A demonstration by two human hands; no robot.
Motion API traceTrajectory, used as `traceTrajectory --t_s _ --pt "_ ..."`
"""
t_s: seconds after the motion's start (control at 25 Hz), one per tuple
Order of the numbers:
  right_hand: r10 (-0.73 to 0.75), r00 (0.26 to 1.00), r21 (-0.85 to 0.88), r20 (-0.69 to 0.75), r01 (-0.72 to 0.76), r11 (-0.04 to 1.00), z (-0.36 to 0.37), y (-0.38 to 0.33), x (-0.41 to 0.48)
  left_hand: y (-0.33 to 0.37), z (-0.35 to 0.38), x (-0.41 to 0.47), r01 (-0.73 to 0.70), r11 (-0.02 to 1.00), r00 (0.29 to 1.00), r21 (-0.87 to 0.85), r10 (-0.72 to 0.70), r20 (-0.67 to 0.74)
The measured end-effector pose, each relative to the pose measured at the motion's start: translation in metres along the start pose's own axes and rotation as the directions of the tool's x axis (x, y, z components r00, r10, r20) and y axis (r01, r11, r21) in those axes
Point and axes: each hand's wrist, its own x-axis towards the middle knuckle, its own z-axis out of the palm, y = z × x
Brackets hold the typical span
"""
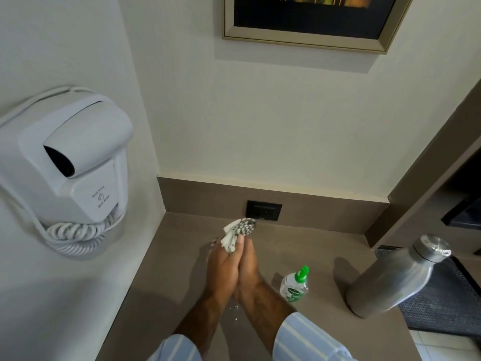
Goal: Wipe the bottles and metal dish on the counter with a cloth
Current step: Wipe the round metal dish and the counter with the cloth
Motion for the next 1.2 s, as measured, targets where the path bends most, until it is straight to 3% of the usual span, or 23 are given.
traceTrajectory --t_s 0.08,0.12,0.16,0.28,0.36,0.4,0.48,0.6,0.64,0.76,0.8,0.92,1.0,1.2 --pt "0.0 0.999 0.016 0.039 -0.001 1.0 0.002 -0.018 0.001 -0.008 -0.008 -0.018 -0.177 0.982 0.984 -0.065 0.178 0.01" --pt "0.016 0.998 0.007 0.058 -0.017 1.0 0.0 -0.027 0.004 -0.017 -0.014 -0.03 -0.191 0.977 0.982 -0.092 0.191 -0.007" --pt "0.033 0.996 0.031 0.083 -0.035 0.999 -0.004 -0.029 0.005 -0.025 -0.019 -0.036 -0.154 0.983 0.988 -0.105 0.152 -0.021" --pt "0.021 0.997 0.003 0.068 -0.022 1.0 -0.005 -0.007 -0.005 -0.024 -0.014 -0.015 0.134 0.99 0.991 -0.053 -0.135 -0.008" --pt "0.011 1.0 0.16 0.025 -0.015 0.987 -0.001 0.013 -0.011 -0.012 -0.003 0.006 0.208 0.978 0.977 0.032 -0.209 0.04" --pt "0.059 0.998 0.231 0.007 -0.059 0.971 -0.001 0.017 -0.007 -0.004 0.001 0.008 0.172 0.984 0.985 0.051 -0.173 0.026" --pt "-0.046 0.999 0.165 0.012 0.044 0.985 0.002 -0.001 -0.009 -0.001 0.003 -0.007 0.0 1.0 1.0 0.012 0.0 -0.008" --pt "0.014 0.996 0.156 0.089 -0.028 0.987 -0.007 -0.031 -0.006 -0.024 -0.009 -0.042 -0.203 0.977 0.973 -0.066 0.209 0.096" --pt "0.027 0.999 0.118 0.042 -0.031 0.992 -0.013 -0.034 -0.003 -0.032 -0.012 -0.04 -0.178 0.983 0.98 -0.038 0.181 0.082" --pt "0.031 1.0 0.072 0.002 -0.031 0.997 -0.012 -0.008 -0.001 -0.022 -0.006 -0.002 0.168 0.984 0.985 -0.06 -0.165 0.059" --pt "0.027 1.0 0.077 -0.011 -0.026 0.997 -0.008 0.0 0.0 -0.018 0.001 0.008 0.208 0.977 0.975 -0.055 -0.203 0.085" --pt "-0.054 0.998 0.042 0.01 0.054 0.998 -0.003 -0.019 0.002 -0.01 0.012 -0.003 0.097 0.974 0.988 -0.205 -0.069 0.142" --pt "-0.022 1.0 0.074 0.011 0.021 0.997 -0.003 -0.047 0.001 -0.023 0.001 -0.026 0.072 0.964 0.981 -0.258 -0.022 0.192" --pt "0.024 0.998 0.0 -0.05 -0.024 1.0 0.005 -0.026 -0.001 -0.02 0.005 0.011 0.244 0.947 0.969 -0.208 -0.23 0.091"
